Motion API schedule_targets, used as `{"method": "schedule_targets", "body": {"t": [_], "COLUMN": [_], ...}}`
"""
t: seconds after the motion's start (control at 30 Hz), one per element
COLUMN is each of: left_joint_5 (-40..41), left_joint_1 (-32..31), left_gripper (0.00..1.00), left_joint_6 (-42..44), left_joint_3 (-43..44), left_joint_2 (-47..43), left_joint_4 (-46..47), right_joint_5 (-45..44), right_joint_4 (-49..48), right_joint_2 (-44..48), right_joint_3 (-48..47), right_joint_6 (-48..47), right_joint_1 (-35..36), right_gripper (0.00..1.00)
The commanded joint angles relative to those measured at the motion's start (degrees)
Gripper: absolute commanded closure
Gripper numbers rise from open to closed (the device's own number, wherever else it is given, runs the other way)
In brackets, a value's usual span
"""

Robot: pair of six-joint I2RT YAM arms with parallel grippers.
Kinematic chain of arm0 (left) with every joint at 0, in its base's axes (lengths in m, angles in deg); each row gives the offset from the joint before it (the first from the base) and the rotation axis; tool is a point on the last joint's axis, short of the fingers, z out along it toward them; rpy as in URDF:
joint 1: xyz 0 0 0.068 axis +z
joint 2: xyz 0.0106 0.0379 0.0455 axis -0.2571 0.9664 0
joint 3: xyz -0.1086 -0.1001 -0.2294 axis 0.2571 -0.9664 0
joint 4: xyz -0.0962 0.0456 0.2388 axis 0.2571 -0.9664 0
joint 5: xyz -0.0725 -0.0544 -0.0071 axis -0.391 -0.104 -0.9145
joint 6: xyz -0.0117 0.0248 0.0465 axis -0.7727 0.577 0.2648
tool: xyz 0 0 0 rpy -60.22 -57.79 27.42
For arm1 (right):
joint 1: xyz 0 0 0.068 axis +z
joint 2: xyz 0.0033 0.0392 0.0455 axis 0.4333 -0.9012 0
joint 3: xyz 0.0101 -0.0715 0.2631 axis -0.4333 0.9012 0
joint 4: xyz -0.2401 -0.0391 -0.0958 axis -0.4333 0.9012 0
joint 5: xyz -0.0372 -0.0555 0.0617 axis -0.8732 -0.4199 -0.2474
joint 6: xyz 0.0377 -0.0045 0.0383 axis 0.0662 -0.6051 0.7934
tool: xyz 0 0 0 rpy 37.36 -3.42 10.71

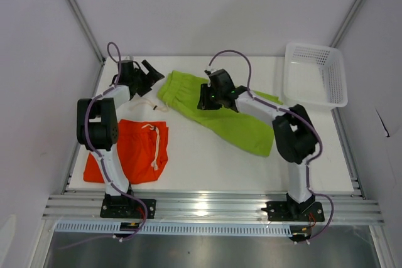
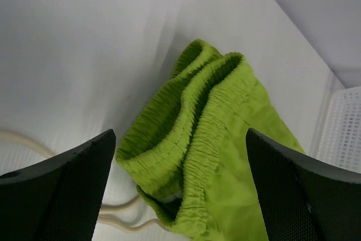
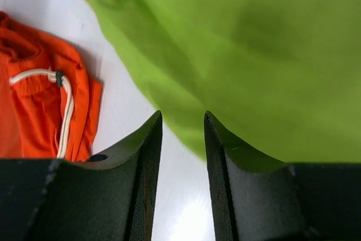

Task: Fold and stack the shorts
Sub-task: Fold the shorts

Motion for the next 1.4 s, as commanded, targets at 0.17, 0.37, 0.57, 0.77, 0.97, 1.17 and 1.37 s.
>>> {"method": "schedule_targets", "body": {"t": [0.17,0.37,0.57,0.77,0.97,1.17,1.37], "left_joint_5": [-4.6,-6.4,-5.0,-3.0,-0.7,1.7,1.3], "left_joint_1": [0.2,-1.3,-5.2,-7.5,-11.4,-13.2,-14.0], "left_gripper": [0.06,0.09,0.1,0.1,0.08,0.06,0.06], "left_joint_6": [-3.9,-6.7,-8.5,-10.4,-9.7,-8.9,-8.6], "left_joint_3": [1.4,-5.9,-15.2,-24.9,-34.4,-39.4,-38.8], "left_joint_2": [5.7,5.3,1.9,-4.4,-13.5,-18.2,-17.8], "left_joint_4": [12.6,20.1,27.8,37.2,37.9,38.2,37.5], "right_joint_5": [5.2,5.2,4.9,5.1,3.4,4.0,3.3], "right_joint_4": [-5.2,-4.3,-1.9,-2.6,-0.3,-0.5,-0.4], "right_joint_2": [-18.6,-21.7,-18.3,-11.5,-4.3,2.0,2.3], "right_joint_3": [-16.8,-15.8,-8.5,1.7,10.3,12.9,6.8], "right_joint_6": [4.3,2.9,-1.2,-4.8,-8.1,-7.6,-4.1], "right_joint_1": [1.0,1.1,0.1,-1.2,-1.9,-2.6,-0.2], "right_gripper": [0.64,0.65,0.67,0.69,0.68,0.49,0.47]}}
